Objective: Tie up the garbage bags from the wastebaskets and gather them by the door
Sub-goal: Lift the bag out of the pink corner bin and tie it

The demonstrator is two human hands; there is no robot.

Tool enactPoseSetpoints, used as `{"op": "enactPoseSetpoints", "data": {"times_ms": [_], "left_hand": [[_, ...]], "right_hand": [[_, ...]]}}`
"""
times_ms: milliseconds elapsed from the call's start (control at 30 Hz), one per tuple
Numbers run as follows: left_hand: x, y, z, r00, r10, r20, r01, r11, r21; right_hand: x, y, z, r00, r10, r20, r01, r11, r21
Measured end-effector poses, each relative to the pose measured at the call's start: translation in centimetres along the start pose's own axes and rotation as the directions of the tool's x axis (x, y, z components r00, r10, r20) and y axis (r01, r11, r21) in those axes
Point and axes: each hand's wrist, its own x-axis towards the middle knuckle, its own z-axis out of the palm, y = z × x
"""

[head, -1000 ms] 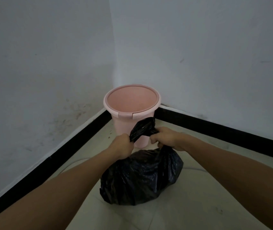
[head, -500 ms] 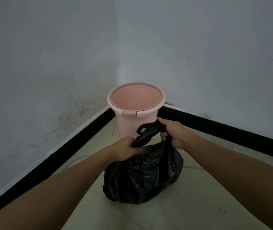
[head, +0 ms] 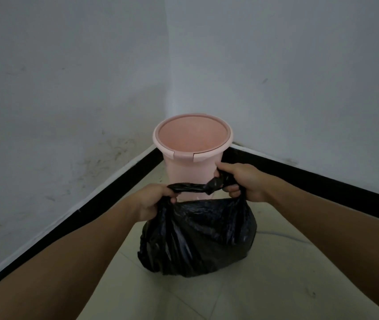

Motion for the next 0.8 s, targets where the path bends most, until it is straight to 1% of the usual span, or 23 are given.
{"op": "enactPoseSetpoints", "data": {"times_ms": [67,133,233,300,367,400,467,533,600,667,733,800], "left_hand": [[-0.1,0.2,0.3,1.0,-0.006,-0.001,0.006,0.993,-0.117],[-0.2,0.4,0.7,1.0,-0.011,-0.007,0.01,0.99,-0.14],[-0.3,0.3,1.1,1.0,-0.003,-0.004,0.003,0.997,-0.072],[-0.5,0.1,1.1,0.999,-0.013,0.041,0.014,1.0,-0.009],[-0.7,0.0,1.1,0.995,-0.035,0.097,0.031,0.999,0.036],[-0.8,0.1,1.2,0.992,-0.052,0.111,0.047,0.998,0.048],[-0.6,0.2,1.0,0.99,-0.088,0.113,0.085,0.996,0.033],[-0.3,0.1,0.9,0.989,-0.12,0.088,0.121,0.993,-0.005],[-0.1,-0.4,0.9,0.991,-0.131,0.03,0.13,0.991,0.029],[0.1,-1.0,0.9,0.991,-0.131,-0.019,0.132,0.988,0.086],[0.3,-1.4,1.0,0.993,-0.115,-0.03,0.117,0.988,0.099],[0.4,-1.4,1.1,0.996,-0.089,-0.016,0.09,0.993,0.083]], "right_hand": [[-0.3,-0.3,0.4,0.999,-0.047,0.001,0.046,0.969,-0.243],[-0.5,-0.4,0.5,0.995,-0.096,0.02,0.095,0.904,-0.416],[-0.5,0.0,0.3,0.983,-0.18,0.014,0.162,0.841,-0.517],[-0.1,0.4,0.1,0.957,-0.29,-0.01,0.216,0.734,-0.644],[0.7,1.0,0.0,0.906,-0.423,0.001,0.276,0.589,-0.76],[0.9,1.3,0.2,0.883,-0.469,0.013,0.301,0.545,-0.782],[1.1,1.8,0.4,0.853,-0.52,0.033,0.345,0.518,-0.783],[1.1,2.1,0.8,0.855,-0.515,0.052,0.374,0.544,-0.751],[1.3,2.3,1.2,0.89,-0.456,0.019,0.354,0.663,-0.659],[1.6,2.7,1.1,0.931,-0.363,-0.044,0.287,0.801,-0.526],[1.7,2.9,1.1,0.954,-0.287,-0.083,0.226,0.875,-0.428],[1.7,2.9,1.1,0.965,-0.25,-0.083,0.207,0.914,-0.348]]}}
